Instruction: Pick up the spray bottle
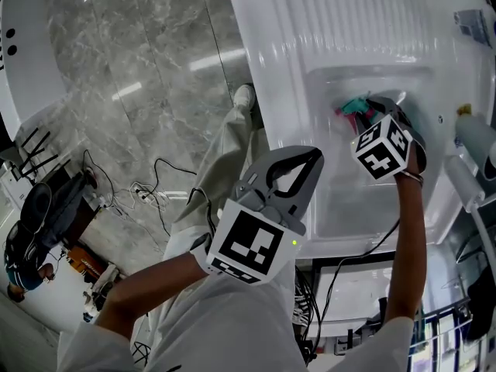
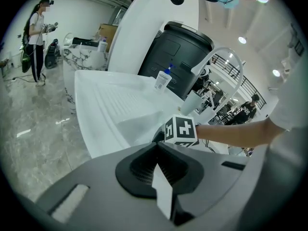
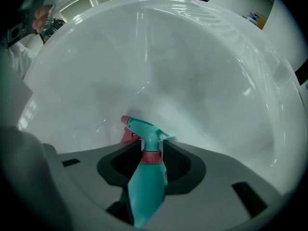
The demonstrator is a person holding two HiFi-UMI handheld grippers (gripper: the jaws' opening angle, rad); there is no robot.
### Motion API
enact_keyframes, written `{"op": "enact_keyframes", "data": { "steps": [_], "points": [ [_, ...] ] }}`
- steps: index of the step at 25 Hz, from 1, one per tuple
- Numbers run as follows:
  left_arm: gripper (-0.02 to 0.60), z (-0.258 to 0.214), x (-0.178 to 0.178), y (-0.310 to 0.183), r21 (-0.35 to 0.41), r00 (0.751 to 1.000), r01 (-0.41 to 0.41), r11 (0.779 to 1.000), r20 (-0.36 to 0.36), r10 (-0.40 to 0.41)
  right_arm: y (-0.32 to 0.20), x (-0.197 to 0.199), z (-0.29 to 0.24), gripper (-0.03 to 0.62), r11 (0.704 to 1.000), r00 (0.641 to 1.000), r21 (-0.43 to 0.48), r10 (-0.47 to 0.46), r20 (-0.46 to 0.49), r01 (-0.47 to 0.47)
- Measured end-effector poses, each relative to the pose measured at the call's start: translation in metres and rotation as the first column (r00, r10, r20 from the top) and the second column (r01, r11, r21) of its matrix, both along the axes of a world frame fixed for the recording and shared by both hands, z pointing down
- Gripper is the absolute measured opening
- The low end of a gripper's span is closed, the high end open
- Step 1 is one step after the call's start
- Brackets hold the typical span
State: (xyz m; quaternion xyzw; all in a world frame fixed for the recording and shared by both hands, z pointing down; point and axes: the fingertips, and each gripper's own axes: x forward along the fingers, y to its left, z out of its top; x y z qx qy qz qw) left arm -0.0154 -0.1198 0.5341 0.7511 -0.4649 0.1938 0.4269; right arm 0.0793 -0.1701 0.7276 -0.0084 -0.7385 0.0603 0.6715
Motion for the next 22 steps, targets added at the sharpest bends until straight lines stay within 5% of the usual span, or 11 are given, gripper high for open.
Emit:
{"op": "enact_keyframes", "data": {
  "steps": [22],
  "points": [
    [0.003,-0.012,-0.010,0.013,0.029,1.000,0.002,1.000,0.010,-0.003,-0.003,-0.007,-0.026,0.114,0.997,0.998,0.044,0.059,0.033,-0.060]
  ]
}}
